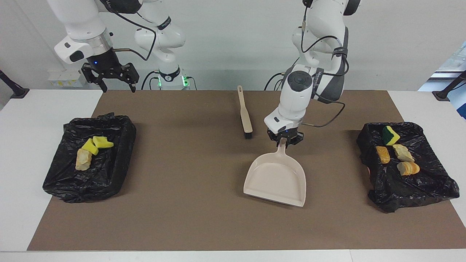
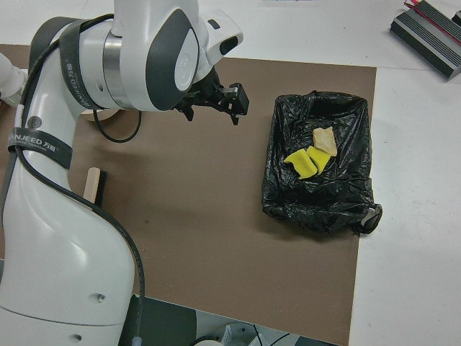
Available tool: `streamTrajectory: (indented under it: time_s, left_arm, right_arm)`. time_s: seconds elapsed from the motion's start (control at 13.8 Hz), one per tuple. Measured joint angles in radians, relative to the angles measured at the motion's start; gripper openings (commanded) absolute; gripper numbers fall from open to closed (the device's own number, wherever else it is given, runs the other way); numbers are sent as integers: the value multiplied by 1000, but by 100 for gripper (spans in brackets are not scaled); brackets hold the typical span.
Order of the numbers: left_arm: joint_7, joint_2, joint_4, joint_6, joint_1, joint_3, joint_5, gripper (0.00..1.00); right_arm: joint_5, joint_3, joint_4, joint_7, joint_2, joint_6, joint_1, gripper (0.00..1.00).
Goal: Sweep and dump trash in bin
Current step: 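Bring the empty dustpan back to the table center with the left gripper, then lower the dustpan onto the table and open the left gripper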
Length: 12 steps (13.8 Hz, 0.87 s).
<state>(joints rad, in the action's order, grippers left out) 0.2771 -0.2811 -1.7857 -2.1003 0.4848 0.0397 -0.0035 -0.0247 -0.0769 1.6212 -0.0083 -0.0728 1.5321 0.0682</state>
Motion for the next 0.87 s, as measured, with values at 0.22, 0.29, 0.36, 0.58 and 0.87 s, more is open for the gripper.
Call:
streamTrajectory:
  time_s: [0.22,0.29,0.36,0.58,0.87]
  left_arm:
    - [121,-20,14,-35,48,-2,-39,0]
    - [153,-29,22,-40,60,-2,-40,0]
    - [179,-37,29,-41,67,-2,-40,0]
    - [237,-97,75,-44,94,-2,-40,0]
    - [249,-147,133,-45,102,-5,-40,17]
  right_arm:
    - [0,0,0,0,0,0,0,100]
    - [0,0,0,0,0,0,0,100]
    - [0,0,0,0,0,0,0,100]
    - [0,0,0,0,0,0,0,100]
    - [0,0,0,0,0,0,0,100]
